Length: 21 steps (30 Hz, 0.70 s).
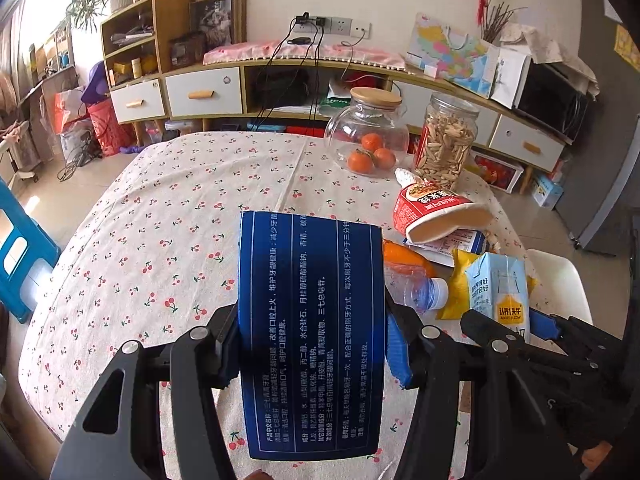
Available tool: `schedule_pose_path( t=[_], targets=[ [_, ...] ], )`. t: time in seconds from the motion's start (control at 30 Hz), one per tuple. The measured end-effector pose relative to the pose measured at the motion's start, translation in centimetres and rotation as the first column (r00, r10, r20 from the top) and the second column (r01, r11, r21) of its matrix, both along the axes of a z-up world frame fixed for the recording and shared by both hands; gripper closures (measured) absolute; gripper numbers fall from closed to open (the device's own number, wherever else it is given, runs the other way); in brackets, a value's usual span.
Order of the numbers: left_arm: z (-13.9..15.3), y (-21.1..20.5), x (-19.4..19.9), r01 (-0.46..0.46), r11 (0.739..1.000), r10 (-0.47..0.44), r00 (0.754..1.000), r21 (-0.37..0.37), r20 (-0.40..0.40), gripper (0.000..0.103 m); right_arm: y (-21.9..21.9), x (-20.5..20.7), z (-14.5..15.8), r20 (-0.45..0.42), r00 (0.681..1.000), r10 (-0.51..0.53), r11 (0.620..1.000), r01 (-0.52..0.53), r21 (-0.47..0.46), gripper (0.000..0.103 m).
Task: Collect trash
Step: 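Carry the milk carton into the white bin and release it while left holds the box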
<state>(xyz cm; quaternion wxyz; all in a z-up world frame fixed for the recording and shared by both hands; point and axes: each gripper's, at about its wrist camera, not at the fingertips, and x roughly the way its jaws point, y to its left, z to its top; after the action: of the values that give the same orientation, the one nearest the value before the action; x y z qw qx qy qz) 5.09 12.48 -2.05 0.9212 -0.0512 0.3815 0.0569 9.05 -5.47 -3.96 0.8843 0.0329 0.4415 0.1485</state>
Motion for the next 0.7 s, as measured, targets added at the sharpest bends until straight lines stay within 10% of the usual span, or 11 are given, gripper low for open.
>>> schedule_pose_path(
  t=[0.7],
  targets=[
    [2.2, -5.5, 1.2, 0.002, 1.0, -0.001, 0.99, -0.005, 0.143, 0.047, -6.3, 0.9, 2.9, 0.278, 0.954, -0.109, 0.989, 0.133, -0.068, 0.046]
  ],
)
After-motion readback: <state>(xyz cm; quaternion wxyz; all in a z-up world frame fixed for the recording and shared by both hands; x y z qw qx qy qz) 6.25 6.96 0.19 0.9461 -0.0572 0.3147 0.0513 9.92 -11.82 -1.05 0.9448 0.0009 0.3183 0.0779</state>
